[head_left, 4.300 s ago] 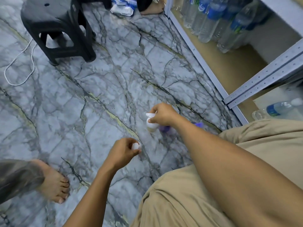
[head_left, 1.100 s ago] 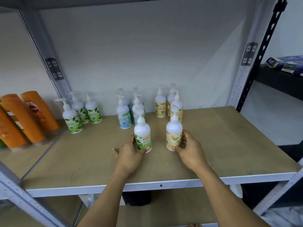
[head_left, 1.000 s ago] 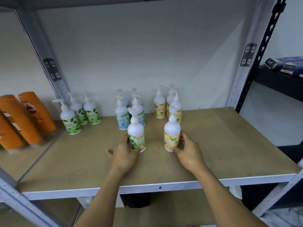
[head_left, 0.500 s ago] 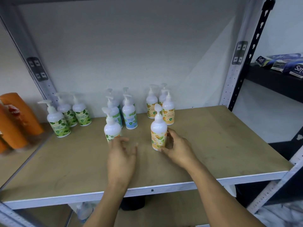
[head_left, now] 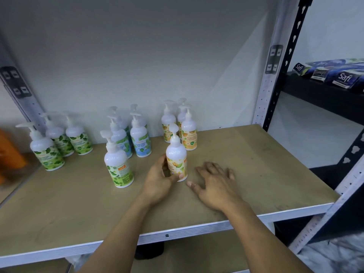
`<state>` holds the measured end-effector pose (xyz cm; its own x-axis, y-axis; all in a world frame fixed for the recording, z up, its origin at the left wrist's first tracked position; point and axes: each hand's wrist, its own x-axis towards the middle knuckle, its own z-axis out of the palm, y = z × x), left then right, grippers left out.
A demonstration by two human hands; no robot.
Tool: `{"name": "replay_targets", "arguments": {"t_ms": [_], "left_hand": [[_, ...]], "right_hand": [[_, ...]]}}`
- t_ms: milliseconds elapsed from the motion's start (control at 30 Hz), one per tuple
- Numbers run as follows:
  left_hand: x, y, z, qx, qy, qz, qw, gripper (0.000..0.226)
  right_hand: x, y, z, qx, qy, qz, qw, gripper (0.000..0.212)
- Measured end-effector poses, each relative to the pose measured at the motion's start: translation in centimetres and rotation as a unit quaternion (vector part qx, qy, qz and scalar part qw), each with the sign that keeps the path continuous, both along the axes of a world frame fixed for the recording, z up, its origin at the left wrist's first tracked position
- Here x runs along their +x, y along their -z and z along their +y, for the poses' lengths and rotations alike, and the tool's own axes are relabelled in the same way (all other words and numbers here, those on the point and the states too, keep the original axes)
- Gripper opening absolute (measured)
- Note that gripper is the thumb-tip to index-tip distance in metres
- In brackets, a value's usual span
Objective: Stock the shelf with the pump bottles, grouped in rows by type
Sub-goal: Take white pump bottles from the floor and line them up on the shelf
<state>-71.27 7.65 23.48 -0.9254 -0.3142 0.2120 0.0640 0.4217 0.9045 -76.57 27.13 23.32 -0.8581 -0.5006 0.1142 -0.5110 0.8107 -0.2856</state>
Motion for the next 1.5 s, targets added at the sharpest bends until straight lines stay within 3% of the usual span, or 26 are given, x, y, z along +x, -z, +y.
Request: {"name": "replay_targets", "arguments": {"t_ms": [600,833,1067,1267,1400,1500], "left_hand": [[-8.9,-0.2,-2.5,-0.001,-0.139,0.0,0.99,0.054],[-9.1,0.2,-3.3,0.002,-0.12,-0.021,0.993,0.057],[-9.6,0.7,-3.1,-0.003,-0.166,-0.029,0.986,0.054],[-9.7,0.7,-3.0,-0.03,-0.189,-0.054,0.98,0.062],[-9.9,0.6,-2.8,-0.094,-0.202,-0.077,0.972,0.065],[-9.8,0.4,-2.8,-0.079,-0.183,-0.078,0.977,0.061]], "right_hand": [[0.0,-0.1,-0.4,0.001,0.004,0.004,1.0,0.068],[0.2,-0.3,-0.5,0.005,0.005,0.0,1.0,0.066],[0.1,-0.2,-0.5,0.006,0.005,0.0,1.0,0.066],[0.2,-0.3,-0.6,-0.001,0.004,-0.004,1.0,0.065],[0.3,-0.5,-0.5,-0.001,0.003,-0.005,1.0,0.064],[0.2,-0.5,-0.5,0.0,0.004,-0.006,1.0,0.065]]}}
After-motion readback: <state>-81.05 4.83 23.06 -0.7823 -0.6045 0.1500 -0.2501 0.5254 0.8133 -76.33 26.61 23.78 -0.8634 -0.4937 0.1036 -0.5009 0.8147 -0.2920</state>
